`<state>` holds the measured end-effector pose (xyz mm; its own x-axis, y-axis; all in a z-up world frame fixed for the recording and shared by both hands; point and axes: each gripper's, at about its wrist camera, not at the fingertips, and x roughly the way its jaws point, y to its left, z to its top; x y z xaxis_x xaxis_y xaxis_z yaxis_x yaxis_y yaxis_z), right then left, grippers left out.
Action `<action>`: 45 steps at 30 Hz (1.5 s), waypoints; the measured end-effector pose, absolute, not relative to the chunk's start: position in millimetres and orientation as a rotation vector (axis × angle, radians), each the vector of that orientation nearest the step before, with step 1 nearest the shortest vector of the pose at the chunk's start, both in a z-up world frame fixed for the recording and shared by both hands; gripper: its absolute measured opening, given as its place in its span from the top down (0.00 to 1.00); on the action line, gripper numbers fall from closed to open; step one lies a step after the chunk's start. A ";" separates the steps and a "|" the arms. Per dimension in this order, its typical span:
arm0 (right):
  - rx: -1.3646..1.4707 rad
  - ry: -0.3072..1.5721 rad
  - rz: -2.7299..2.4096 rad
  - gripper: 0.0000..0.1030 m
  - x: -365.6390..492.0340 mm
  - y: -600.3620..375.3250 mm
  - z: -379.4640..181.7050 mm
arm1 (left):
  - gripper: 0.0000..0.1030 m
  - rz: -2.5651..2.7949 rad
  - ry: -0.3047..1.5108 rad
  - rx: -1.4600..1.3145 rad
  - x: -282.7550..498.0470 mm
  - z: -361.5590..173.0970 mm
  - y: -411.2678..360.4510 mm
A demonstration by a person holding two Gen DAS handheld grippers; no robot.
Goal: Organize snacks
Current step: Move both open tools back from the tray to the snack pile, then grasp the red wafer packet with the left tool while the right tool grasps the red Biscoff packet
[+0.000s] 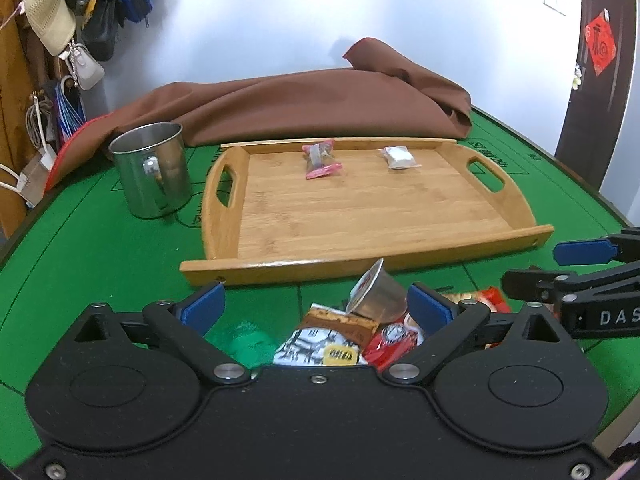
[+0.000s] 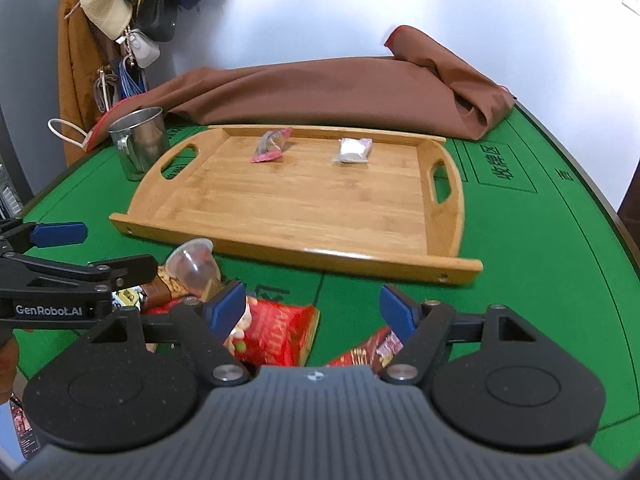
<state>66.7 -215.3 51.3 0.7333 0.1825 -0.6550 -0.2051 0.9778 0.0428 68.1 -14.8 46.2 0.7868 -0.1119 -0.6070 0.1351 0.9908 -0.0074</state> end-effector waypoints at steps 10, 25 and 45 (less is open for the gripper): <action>-0.014 0.711 0.177 0.18 42.7 -218.0 33.3 | 0.04 -0.162 0.645 0.033 35.1 25.8 -7.8; -0.064 0.688 0.068 0.15 21.1 -229.2 23.1 | 0.03 -0.145 0.692 0.065 11.8 7.4 -9.9; -0.078 0.734 0.072 0.15 27.0 -243.2 16.0 | 0.03 -0.122 0.741 0.039 24.4 -3.0 -18.7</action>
